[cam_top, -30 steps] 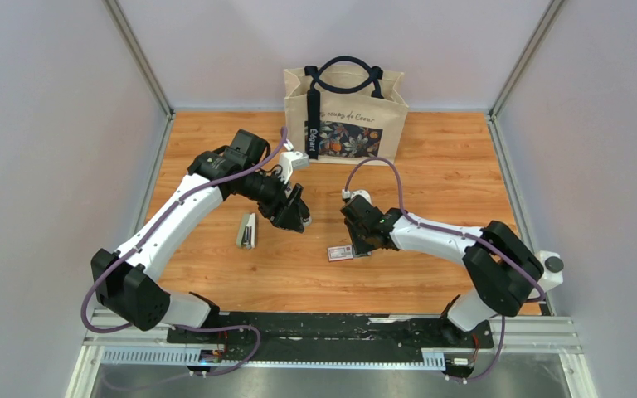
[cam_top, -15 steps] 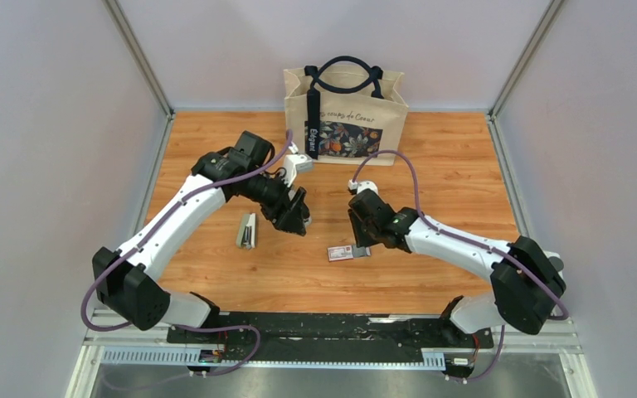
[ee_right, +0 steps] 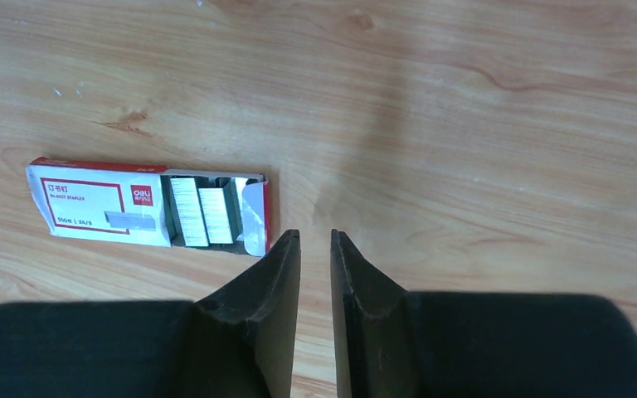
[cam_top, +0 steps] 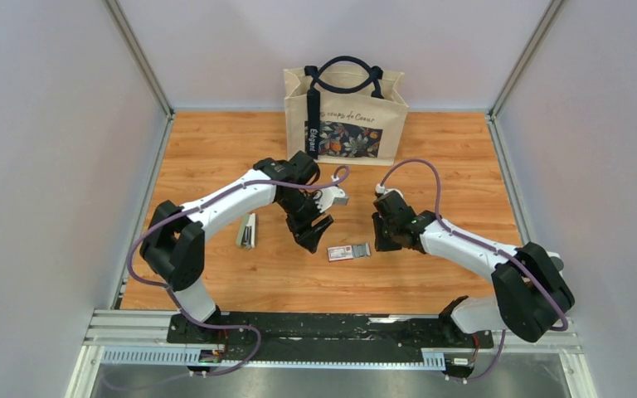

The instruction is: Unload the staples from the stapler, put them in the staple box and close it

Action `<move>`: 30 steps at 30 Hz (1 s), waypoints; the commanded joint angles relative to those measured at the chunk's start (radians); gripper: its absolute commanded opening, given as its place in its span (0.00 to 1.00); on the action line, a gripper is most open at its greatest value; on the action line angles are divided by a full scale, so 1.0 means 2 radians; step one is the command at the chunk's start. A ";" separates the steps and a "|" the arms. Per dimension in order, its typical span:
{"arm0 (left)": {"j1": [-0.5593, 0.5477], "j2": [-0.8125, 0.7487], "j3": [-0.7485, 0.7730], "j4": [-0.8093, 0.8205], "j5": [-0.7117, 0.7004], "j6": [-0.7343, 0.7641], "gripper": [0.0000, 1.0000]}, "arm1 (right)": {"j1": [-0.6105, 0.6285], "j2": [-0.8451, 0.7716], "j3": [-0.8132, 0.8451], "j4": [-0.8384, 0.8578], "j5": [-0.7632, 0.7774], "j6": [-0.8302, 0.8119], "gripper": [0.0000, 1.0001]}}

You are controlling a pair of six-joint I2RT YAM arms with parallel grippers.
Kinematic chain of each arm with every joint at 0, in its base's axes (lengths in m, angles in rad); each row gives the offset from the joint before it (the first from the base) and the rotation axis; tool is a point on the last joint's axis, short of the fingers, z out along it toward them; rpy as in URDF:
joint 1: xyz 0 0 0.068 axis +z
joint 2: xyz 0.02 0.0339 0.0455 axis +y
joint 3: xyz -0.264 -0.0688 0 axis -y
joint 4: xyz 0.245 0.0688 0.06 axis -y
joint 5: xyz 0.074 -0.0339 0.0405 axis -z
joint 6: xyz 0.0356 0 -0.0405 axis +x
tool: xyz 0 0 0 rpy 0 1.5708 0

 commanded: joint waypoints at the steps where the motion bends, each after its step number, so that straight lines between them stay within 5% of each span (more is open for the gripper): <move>1: -0.017 0.018 0.011 0.032 -0.045 0.064 0.70 | -0.023 -0.001 -0.012 0.039 -0.064 0.012 0.23; 12: -0.040 0.081 0.004 0.086 -0.109 0.115 0.70 | -0.099 0.008 -0.027 0.085 -0.197 0.022 0.23; 30: -0.067 0.136 0.012 0.116 -0.144 0.121 0.67 | -0.112 0.033 -0.058 0.124 -0.241 0.048 0.23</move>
